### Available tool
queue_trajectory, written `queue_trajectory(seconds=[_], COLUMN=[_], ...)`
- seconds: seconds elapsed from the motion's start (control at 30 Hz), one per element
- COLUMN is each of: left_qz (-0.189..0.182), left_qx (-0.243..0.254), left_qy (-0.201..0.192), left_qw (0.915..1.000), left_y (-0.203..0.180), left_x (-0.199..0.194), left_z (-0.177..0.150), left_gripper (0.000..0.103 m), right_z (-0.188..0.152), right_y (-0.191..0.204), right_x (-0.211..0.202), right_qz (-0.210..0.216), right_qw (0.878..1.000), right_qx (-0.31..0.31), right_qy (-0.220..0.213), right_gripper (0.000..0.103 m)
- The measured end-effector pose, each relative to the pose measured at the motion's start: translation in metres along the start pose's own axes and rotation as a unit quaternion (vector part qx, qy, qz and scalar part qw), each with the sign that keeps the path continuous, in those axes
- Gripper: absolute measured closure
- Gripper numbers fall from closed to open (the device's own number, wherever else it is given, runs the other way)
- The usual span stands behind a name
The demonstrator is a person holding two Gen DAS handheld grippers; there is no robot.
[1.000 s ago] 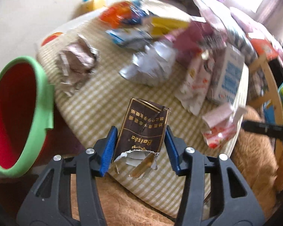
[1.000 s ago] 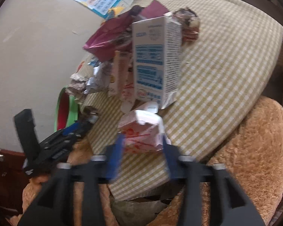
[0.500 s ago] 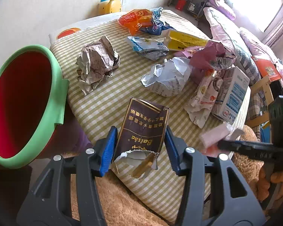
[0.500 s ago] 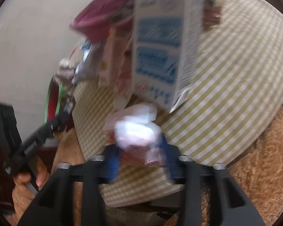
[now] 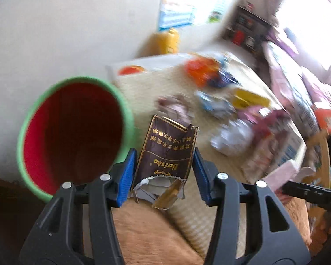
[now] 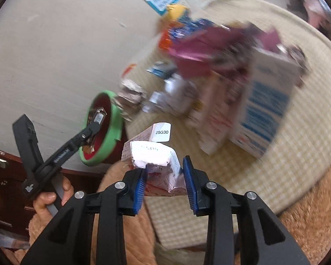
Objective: Collect trash
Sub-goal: 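Carry both items over the green bucket and open both grippers to drop them, then grasp the white milk carton with the right gripper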
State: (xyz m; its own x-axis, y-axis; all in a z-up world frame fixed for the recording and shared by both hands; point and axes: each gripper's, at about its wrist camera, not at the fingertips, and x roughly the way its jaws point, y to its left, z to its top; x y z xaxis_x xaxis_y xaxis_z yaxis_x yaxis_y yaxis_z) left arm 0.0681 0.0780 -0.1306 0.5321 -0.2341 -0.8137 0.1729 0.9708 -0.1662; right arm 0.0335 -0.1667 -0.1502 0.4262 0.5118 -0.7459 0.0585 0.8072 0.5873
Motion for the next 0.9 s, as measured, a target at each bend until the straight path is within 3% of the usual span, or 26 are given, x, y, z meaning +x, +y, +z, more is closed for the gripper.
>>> queue_trajectory(seconds=[0.3,0.6,0.67,0.9], left_qz=[0.074,0.115,0.118,0.118], left_qx=[-0.109,-0.136,-0.144,-0.147], left_qy=[-0.002,0.010,0.009,0.023], left_qw=[0.9912,0.9839,0.9825,0.9818], left_y=[0.089,0.136,0.141,0.146], left_x=[0.001,0.015,0.016,0.020], left_z=[0.004,0.004,0.001,-0.009], left_gripper=[0.055,0.050,0.036,0.031], right_z=[0.045,0.070,0.073,0.066], right_y=[0.091,0.157,0.160,0.140], right_x=[0.044,0.116,0.123,0.104], right_qz=[0.021,0.019,0.024,0.019], right_qw=[0.995,0.991,0.991,0.994], right_qx=[-0.092,-0.135,-0.131,-0.109], right_qy=[-0.012,0.002,0.000,-0.002], right_gripper=[0.071,0.067,0.039,0.036])
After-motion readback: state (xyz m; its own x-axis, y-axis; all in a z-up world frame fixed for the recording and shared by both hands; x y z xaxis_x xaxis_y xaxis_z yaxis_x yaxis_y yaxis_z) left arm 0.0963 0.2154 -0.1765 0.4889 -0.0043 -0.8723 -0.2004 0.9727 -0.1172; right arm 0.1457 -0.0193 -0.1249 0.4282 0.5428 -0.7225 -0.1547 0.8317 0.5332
